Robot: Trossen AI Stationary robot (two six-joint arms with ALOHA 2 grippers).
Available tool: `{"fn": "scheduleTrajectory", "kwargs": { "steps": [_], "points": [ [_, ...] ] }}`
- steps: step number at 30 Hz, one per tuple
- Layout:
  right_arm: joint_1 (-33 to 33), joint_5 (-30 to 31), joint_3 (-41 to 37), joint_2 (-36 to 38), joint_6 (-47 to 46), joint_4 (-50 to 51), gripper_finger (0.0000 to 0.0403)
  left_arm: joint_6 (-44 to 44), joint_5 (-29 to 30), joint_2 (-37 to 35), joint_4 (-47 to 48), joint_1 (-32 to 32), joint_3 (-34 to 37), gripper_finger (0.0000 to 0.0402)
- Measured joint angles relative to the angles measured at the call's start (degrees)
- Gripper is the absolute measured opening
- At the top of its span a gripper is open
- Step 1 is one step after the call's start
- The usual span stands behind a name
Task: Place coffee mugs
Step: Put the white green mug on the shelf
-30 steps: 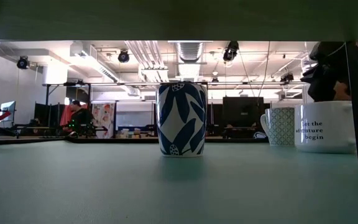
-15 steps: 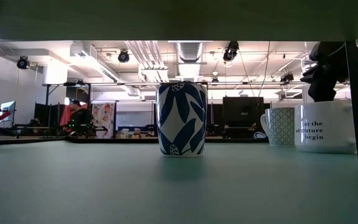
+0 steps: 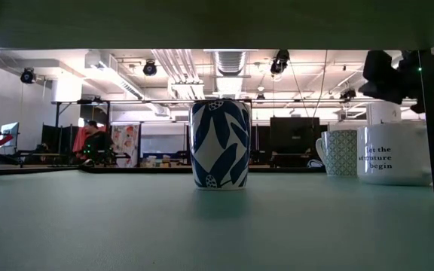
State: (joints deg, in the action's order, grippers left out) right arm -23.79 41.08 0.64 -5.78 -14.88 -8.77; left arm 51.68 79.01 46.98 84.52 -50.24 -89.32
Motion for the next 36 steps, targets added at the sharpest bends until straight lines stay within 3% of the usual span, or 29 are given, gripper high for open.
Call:
{"fn": "scheduleTrajectory", "kwargs": {
  "steps": [5,11,18,23,30,36],
  "points": [
    [0.0,-1.15,0.0,0.0,-7.72,-1.09,0.0068,0.0,0.01,-0.45,-0.05,0.0,0.0,0.0079],
    [0.02,-9.1,1.82,-0.46,-12.52,-2.93,0.0068,0.04,-0.01,-1.23,-0.09,0.0,0.0,0.0079],
    [0.02,-10.14,16.92,-5.41,-16.15,20.06,0.0068,1.09,-0.03,-2.84,-0.09,0.0,0.0,0.0079],
    [0.02,-12.89,28.48,-12.58,-26.31,40.71,0.0068,4.7,-0.06,-4.67,-0.07,0.0,0.0,0.0079],
    [0.02,-25.9,38.93,-25.89,-42.7,53.79,0.0068,6.7,-1.73,-5.62,-0.08,-0.01,0.4,0.0079],
    [0.02,-36.25,45.28,-36.94,-48.64,58.22,0.0068,12.0,-1.76,-5.61,-0.09,0.0,1.73,0.0079]
  ]
}}
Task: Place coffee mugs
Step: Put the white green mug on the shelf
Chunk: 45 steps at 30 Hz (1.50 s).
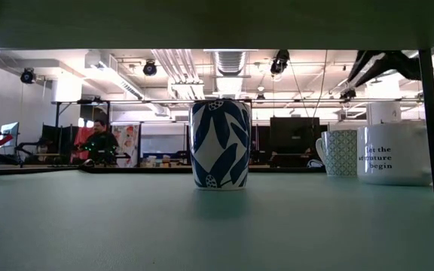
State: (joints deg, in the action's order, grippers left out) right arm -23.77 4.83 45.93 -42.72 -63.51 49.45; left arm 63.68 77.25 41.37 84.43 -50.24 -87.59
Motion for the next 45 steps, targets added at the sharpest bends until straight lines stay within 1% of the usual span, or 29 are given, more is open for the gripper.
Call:
{"fn": "scheduleTrajectory", "kwargs": {
  "steps": [3,5,12,15,19,23,26,29,33,36,42,45],
  "points": [
    [0.23,-5.31,2.5,-4.8,-0.21,0.3,0.0068,0.89,-0.42,0.08,0.0,-0.02,0.62,0.0079],
    [0.67,-6.86,4.47,-7.83,-0.87,2.62,0.0068,0.94,-1.09,0.08,0.02,0.0,0.74,0.0079],
    [4.73,-6.8,13.01,-16.36,0.75,19.45,0.0068,0.77,-3.92,0.06,0.02,0.0,0.74,0.0079],
    [7.53,-7.08,16.42,-18.36,0.09,20.69,0.0068,0.27,-5.42,-0.02,0.05,-0.01,0.74,0.0079],
    [11.99,-9.33,19.04,-20.38,-2.39,21.17,0.0068,0.17,-6.01,0.0,0.04,-0.02,0.74,0.0079],
    [16.43,-9.35,18.94,-23.16,-4.5,22.76,0.0068,-0.43,-6.52,-0.02,0.04,0.0,0.74,0.0079],
    [18.96,-9.46,17.4,-24.64,-5.61,22.65,0.0068,-1.27,-7.82,-0.02,0.04,-0.02,0.74,0.0079],
    [21.08,-9.82,16.27,-26.19,-7.43,21.4,0.0068,-1.45,-8.47,-0.02,0.04,-0.01,0.74,0.0079],
    [23.6,-10.31,15.96,-27.25,-7.61,17.6,0.0069,-1.46,-9.06,-0.02,0.04,0.0,0.72,0.0079],
    [24.32,-10.16,15.92,-28.67,-6.71,17.34,0.0077,-1.48,-9.05,-0.02,0.04,0.0,0.71,0.0079],
    [24.28,-7.77,15.89,-32.32,-3.98,17.6,0.011,-1.68,-9.06,-0.02,0.04,-0.01,0.71,0.0079],
    [24.28,-7.5,15.79,-34.86,-2.34,17.58,0.0124,-1.68,-9.38,-0.02,0.03,-0.01,0.71,0.0079]
  ]
}}
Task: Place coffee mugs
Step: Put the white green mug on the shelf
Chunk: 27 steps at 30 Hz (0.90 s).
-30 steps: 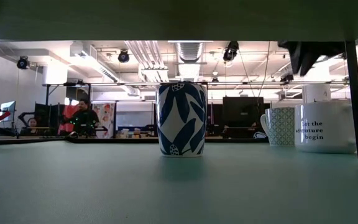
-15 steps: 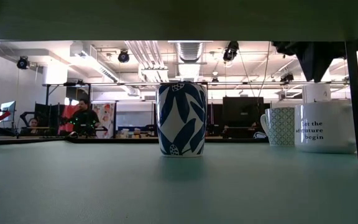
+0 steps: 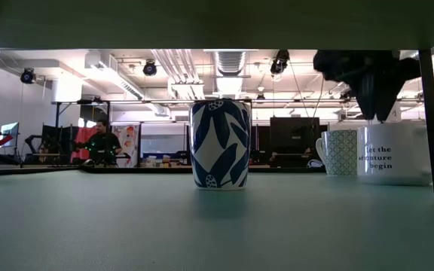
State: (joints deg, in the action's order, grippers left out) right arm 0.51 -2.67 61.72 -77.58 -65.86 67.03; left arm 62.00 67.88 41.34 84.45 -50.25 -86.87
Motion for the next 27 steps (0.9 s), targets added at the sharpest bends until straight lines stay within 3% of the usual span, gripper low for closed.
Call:
{"fn": "scheduleTrajectory", "kwargs": {
  "steps": [8,15,17,27],
  "points": [
    [-0.02,3.79,-0.14,-6.07,4.0,0.15,0.0118,0.0,-1.58,0.0,-0.01,0.01,0.0,0.0079],
    [-0.02,3.54,-0.13,-7.6,7.83,-0.76,0.0038,0.0,-2.64,-0.02,-0.01,0.01,0.0,0.0079],
    [-0.02,2.41,-0.14,-7.3,9.82,-0.48,0.0019,0.0,-2.64,-0.02,-0.01,0.0,0.0,0.0079],
    [-0.28,0.77,1.25,2.99,20.4,0.46,0.0011,0.07,-1.81,-0.02,0.0,-0.01,0.0,0.0079]
  ]
}}
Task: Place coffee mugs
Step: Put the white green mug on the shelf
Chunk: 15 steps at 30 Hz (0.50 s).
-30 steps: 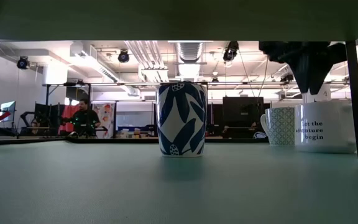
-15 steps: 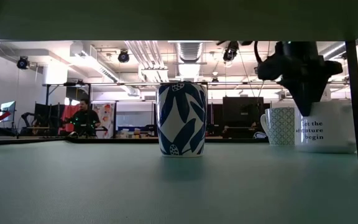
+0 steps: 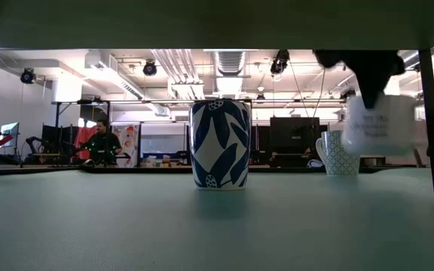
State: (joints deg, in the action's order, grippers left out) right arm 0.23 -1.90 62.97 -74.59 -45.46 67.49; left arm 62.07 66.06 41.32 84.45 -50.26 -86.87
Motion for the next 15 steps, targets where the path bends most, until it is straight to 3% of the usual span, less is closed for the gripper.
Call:
{"fn": "scheduleTrajectory", "kwargs": {
  "steps": [7,15],
  "points": [
    [0.54,-2.0,10.51,3.24,10.57,-0.15,0.001,2.62,5.25,0.0,-0.01,0.02,0.0,0.0079],
    [8.12,-3.49,26.82,-2.51,21.46,3.89,0.0011,8.3,6.74,0.0,0.0,0.02,0.0,0.0079]
  ]
}}
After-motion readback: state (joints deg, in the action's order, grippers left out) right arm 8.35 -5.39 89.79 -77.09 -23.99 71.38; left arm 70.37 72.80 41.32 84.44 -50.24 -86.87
